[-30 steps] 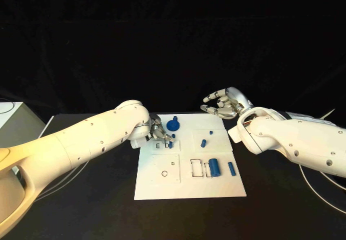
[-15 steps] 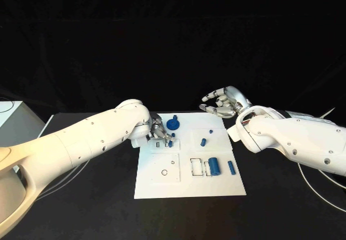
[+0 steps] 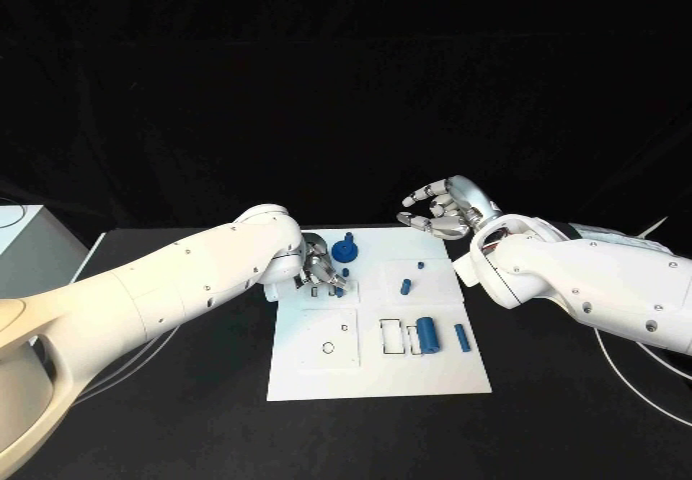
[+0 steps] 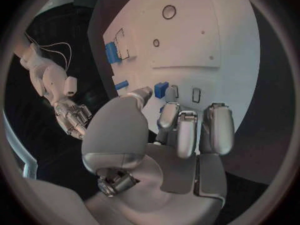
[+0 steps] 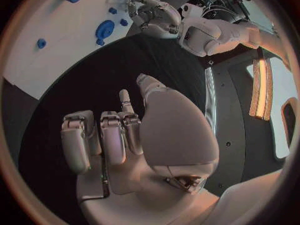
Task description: Assemble the parts on the task board
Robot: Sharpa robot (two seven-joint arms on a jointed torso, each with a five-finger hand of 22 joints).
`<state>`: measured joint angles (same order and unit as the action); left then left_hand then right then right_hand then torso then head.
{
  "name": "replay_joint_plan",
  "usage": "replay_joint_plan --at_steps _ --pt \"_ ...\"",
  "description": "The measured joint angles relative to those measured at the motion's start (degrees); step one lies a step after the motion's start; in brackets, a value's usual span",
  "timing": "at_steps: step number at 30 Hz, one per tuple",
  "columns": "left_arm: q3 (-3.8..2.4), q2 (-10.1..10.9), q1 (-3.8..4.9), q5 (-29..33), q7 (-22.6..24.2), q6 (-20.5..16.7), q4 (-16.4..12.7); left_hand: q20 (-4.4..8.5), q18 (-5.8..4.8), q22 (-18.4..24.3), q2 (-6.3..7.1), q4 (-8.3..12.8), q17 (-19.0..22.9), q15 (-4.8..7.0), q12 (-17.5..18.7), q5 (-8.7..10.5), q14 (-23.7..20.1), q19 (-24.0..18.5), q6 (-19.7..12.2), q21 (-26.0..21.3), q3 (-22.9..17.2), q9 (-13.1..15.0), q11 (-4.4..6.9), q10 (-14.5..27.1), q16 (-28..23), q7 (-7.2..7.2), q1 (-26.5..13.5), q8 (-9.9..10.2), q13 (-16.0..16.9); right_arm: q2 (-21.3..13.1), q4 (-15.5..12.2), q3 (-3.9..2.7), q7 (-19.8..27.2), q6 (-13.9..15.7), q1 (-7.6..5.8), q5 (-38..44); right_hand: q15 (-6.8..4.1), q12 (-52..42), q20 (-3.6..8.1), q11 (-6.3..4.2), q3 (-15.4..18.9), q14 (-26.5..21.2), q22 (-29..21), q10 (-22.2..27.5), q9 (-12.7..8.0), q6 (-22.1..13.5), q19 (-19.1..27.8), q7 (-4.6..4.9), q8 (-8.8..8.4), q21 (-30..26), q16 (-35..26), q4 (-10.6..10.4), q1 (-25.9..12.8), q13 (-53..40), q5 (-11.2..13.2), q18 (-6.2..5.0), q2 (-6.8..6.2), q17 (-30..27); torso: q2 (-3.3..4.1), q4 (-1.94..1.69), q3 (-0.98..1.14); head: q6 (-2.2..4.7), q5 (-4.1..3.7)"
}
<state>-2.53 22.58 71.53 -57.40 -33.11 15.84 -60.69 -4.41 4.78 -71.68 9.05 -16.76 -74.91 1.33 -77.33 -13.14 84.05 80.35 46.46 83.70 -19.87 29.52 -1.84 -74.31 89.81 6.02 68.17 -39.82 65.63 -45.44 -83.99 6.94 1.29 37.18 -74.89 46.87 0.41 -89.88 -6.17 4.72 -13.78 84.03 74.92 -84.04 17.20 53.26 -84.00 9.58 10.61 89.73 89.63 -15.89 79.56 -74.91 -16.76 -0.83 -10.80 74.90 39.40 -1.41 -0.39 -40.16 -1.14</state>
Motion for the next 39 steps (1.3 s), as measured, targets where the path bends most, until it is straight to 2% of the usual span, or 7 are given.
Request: replay_joint_plan --at_steps 14,21,23,26,28,29,39 --pt "0.04 0.06 -0.01 0.1 0.12 0.3 -0.39 0.2 0.0 0.33 0.45 0.08 0.0 0.2 0.58 0.0 -0.21 -0.21 -0.3 0.0 -4.38 2.39 0.47 0.48 0.0 -0.3 2.66 -1.38 -0.63 0.27 0.27 0.0 -0.7 0.01 0.05 1.24 0.0 0.0 0.0 0.0 -0.16 0.0 -0.01 0.0 0.0 0.0 0.0 0.0 0.0 0.0 0.0 -0.16 0.0 0.0 0.0 0.0 0.0 0.0 0.02 -0.01 0.02 -0.31 0.09" --pt "0.05 0.3 -0.01 1.03 0.25 0.3 -0.57 1.05 0.0 0.33 2.08 0.46 0.0 1.23 1.02 0.06 0.0 -0.41 -1.18 0.0 -15.22 7.01 1.16 1.09 0.0 -1.18 5.64 -3.99 -0.98 0.33 0.36 0.01 -0.97 0.01 0.11 1.52 0.0 0.0 0.0 0.0 -0.15 0.0 -0.01 0.0 -0.01 0.0 0.0 0.0 0.0 0.0 0.0 -0.16 0.0 0.01 0.0 0.0 0.0 0.0 0.01 -0.01 0.05 -0.4 0.06" --pt "0.06 0.55 -0.01 1.73 0.25 0.24 -0.78 1.14 0.0 0.38 2.37 -0.72 0.0 1.23 1.63 -0.08 0.0 -0.51 -2.09 0.0 -18.48 8.15 1.45 1.2 0.0 -1.45 5.93 -5.36 -1.63 0.33 0.33 0.01 -1.04 0.01 0.13 1.56 0.0 0.0 0.0 0.0 -0.15 0.0 -0.01 0.0 0.0 0.0 0.0 0.0 0.0 0.0 0.0 -0.16 0.0 0.01 0.0 0.0 0.0 0.0 0.01 -0.01 0.08 -0.41 0.04" --pt "0.06 0.84 -0.02 2.73 0.2 0.13 -1.11 1.14 0.0 0.4 3.1 -1.8 0.0 1.23 1.67 -1.28 0.0 -0.51 -2.78 0.0 -21.28 8.22 1.46 1.2 0.0 -1.53 5.21 -7.08 -1.88 0.35 0.28 0.02 -1.14 0.02 0.16 1.62 0.0 0.0 0.0 0.0 -0.15 0.0 -0.02 0.0 0.0 0.0 0.0 0.0 0.0 0.0 0.0 -0.16 0.0 0.01 0.0 0.0 0.0 0.0 0.01 -0.01 0.1 -0.41 0.03" --pt "0.06 1.0 -0.02 3.28 0.17 0.03 -1.35 1.14 0.0 0.4 3.8 -2.04 0.0 1.23 1.67 -2.22 0.0 -0.51 -2.79 0.0 -21.81 12.69 1.45 1.2 0.0 -1.52 4.47 -7.48 -1.88 0.37 0.28 0.02 -1.19 0.03 0.19 1.64 0.0 0.0 0.0 0.0 -0.15 0.0 -0.01 0.0 -0.01 0.0 0.0 0.0 0.0 0.0 0.0 -0.16 0.0 0.01 0.0 0.0 0.0 0.0 0.02 -0.01 0.12 -0.37 0.03" --pt "0.06 1.08 -0.02 3.54 0.15 -0.04 -1.47 1.14 0.0 0.4 3.79 -2.08 0.0 1.23 1.67 -2.89 0.0 -0.51 -2.79 0.0 -21.95 12.71 1.45 1.2 0.0 -1.52 4.05 -7.67 -1.88 0.38 0.29 0.02 -1.21 0.04 0.2 1.65 0.0 0.0 0.0 0.0 -0.15 0.0 -0.01 0.0 -0.01 0.0 0.0 0.0 0.0 0.0 0.0 -0.16 0.0 0.01 0.0 0.0 0.0 0.0 0.02 -0.01 0.12 -0.35 0.05" --pt "-0.03 2.29 -0.09 5.92 0.13 -1.96 -2.95 1.65 0.0 -0.77 4.71 -0.85 0.01 1.44 1.67 -8.07 -0.21 0.01 -2.48 0.0 -22.66 17.72 1.7 0.5 0.0 -1.09 1.31 -7.79 -1.37 0.25 0.18 0.02 -1.25 0.14 0.36 1.73 0.0 0.0 0.0 0.0 -0.48 0.0 0.03 0.0 -0.01 0.0 0.0 0.0 0.0 0.0 0.0 -0.15 0.0 0.01 -0.22 0.0 0.0 0.0 0.03 0.01 0.13 -0.38 0.18"
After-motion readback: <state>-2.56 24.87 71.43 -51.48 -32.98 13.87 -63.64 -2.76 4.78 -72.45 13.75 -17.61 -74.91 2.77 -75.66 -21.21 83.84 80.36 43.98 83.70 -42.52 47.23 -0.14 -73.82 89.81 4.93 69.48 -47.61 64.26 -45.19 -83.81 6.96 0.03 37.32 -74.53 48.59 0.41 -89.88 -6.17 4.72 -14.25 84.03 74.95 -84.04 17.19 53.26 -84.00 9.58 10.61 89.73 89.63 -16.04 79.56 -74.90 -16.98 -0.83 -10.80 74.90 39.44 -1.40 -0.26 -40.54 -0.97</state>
